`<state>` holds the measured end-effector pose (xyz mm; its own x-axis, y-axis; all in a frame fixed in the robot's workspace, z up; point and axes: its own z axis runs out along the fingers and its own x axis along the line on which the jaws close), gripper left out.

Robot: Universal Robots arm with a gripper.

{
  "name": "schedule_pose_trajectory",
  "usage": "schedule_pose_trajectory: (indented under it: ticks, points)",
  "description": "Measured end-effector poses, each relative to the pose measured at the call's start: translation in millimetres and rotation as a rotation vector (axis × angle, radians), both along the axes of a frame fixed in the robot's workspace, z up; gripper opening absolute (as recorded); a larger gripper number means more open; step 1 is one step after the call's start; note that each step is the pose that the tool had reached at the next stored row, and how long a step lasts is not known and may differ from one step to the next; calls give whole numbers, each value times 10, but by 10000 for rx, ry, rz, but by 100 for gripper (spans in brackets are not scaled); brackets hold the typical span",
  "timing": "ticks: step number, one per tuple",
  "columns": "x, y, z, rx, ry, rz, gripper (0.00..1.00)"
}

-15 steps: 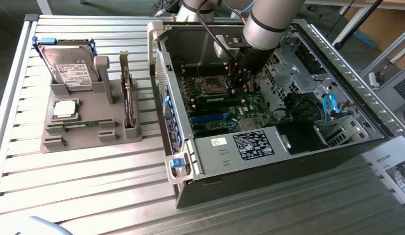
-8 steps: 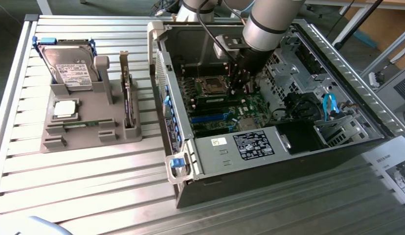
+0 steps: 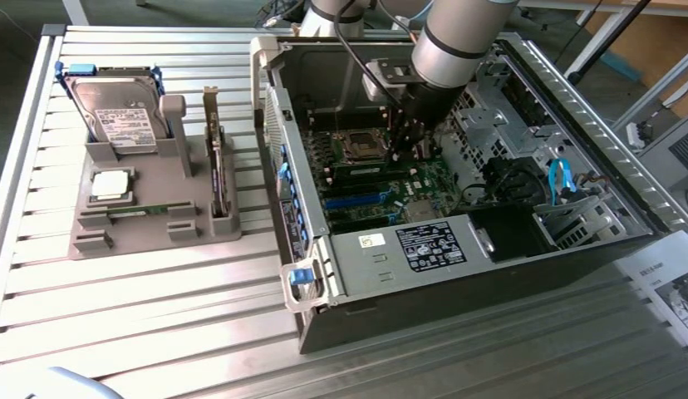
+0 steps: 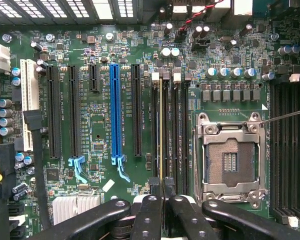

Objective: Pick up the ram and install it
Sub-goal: 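Insert the ram into the slot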

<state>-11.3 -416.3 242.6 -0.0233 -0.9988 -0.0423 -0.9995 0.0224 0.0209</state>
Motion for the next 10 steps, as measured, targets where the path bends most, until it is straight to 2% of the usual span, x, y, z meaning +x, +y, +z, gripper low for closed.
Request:
schedule_pose_trajectory:
  ticks: [10]
  points:
    - [0,-17,0,-1,1,0,12]
